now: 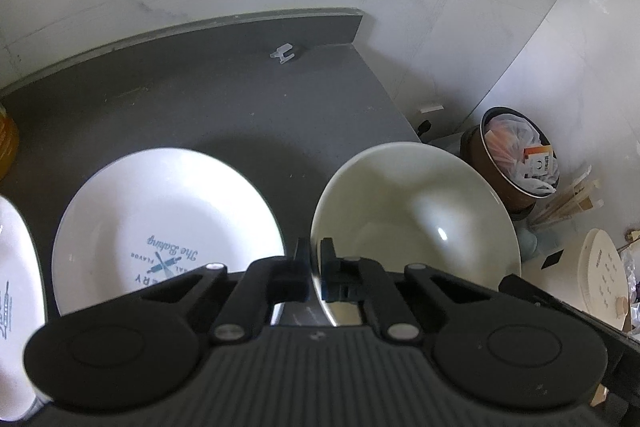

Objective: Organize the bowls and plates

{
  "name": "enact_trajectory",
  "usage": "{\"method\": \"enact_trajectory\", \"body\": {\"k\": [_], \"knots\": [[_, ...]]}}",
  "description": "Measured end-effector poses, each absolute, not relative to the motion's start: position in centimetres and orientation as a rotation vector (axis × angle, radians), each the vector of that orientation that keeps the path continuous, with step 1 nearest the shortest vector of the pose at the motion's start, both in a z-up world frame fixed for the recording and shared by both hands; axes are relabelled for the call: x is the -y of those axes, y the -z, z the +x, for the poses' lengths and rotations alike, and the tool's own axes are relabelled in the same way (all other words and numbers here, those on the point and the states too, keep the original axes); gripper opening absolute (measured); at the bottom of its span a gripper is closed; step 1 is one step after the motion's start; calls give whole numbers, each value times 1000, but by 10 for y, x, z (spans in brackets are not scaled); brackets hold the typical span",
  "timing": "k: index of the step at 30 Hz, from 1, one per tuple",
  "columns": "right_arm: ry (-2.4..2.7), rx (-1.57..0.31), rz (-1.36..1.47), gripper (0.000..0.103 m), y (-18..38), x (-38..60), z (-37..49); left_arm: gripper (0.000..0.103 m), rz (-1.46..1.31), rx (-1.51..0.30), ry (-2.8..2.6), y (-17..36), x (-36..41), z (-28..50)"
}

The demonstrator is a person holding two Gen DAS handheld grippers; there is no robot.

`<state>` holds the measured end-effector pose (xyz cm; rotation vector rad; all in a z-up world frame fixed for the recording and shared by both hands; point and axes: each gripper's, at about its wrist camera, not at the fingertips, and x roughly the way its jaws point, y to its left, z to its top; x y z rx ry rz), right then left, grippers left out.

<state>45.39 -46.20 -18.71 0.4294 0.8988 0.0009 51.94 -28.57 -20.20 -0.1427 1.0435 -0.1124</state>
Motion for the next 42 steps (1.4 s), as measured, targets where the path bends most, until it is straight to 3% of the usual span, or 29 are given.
{"method": "enact_trajectory", "body": {"k": [42], "knots": [[-186, -789, 389, 8, 95, 405, 363, 3, -197, -884, 19, 102, 217, 392]]}}
